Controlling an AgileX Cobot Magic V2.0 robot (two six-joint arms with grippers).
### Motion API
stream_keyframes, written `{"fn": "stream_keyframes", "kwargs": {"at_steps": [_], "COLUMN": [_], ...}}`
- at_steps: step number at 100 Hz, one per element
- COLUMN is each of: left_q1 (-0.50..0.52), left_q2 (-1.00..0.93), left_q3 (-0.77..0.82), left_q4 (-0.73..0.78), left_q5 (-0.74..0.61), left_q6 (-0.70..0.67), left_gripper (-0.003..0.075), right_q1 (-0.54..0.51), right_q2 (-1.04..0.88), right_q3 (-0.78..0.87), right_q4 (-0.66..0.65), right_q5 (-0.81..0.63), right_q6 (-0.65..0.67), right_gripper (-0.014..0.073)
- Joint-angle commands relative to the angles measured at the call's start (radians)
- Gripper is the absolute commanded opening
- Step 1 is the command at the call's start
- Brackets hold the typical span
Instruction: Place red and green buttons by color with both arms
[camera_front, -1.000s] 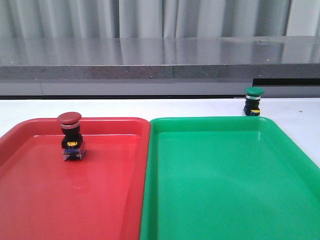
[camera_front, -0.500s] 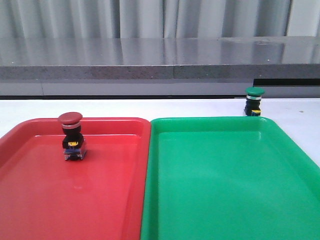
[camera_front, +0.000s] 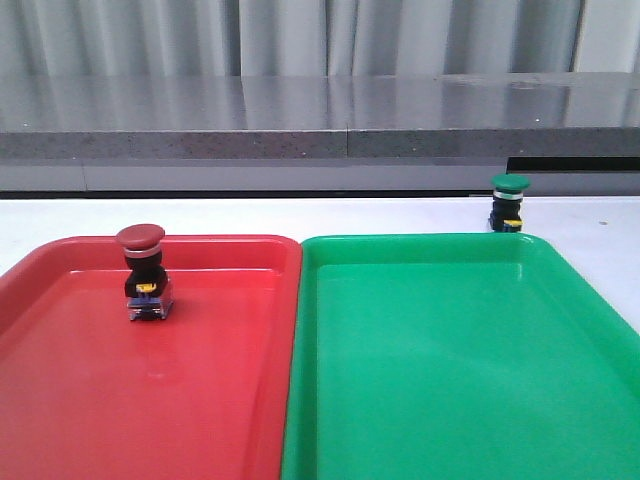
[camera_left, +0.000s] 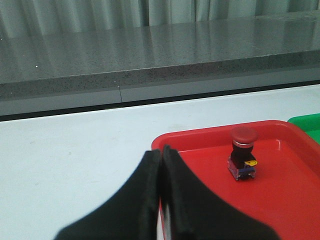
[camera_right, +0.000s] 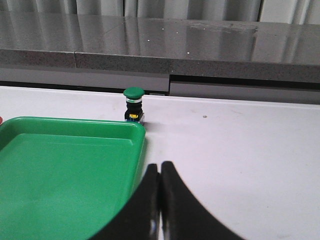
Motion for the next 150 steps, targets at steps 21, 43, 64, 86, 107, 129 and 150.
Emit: {"fn": "stream_keyframes", "kwargs": {"at_steps": [21,43,64,86,107,129,150], "left_q1": [0.083,0.112,0.112,0.112,0.112,0.112,0.112], "left_q2": [-0.043,-0.043,-0.043,-0.043,-0.043,-0.043,-0.043], "left_q3": [0.042,0.094,0.104,0.104,0.104,0.104,0.104], "left_q4": [-0.004,-0.004,-0.004,-0.024,-0.024,-0.024,-0.024], "left_q5": [-0.136,-0.243,-0.251,-0.251,-0.251,-0.251,-0.251], "left_q6": [0.001,0.001,0.001,0.001,0.001,0.001,0.001], "left_gripper": [-0.0019,-0.0019,-0.0019,-0.0019,-0.0019,-0.0019,-0.0019], "right_q1": [-0.007,-0.007,-0.007,-0.007,-0.007,-0.007,-0.007], "right_q2": [-0.02,-0.02,-0.02,-0.02,-0.02,-0.02,-0.02], "right_q3": [-0.016,-0.016,-0.016,-0.016,-0.016,-0.016,-0.016], "right_q4": [-0.008,-0.008,-0.008,-0.008,-0.008,-0.008,-0.008], "right_q5": [-0.089,-0.089,-0.089,-0.089,-0.089,-0.089,-0.089], "right_q6": [-0.007,-0.007,-0.007,-0.007,-0.007,-0.007,-0.007], "right_gripper": [-0.0067,-0.0067,-0.0067,-0.0067,-0.0067,-0.0067,-0.0067]}}
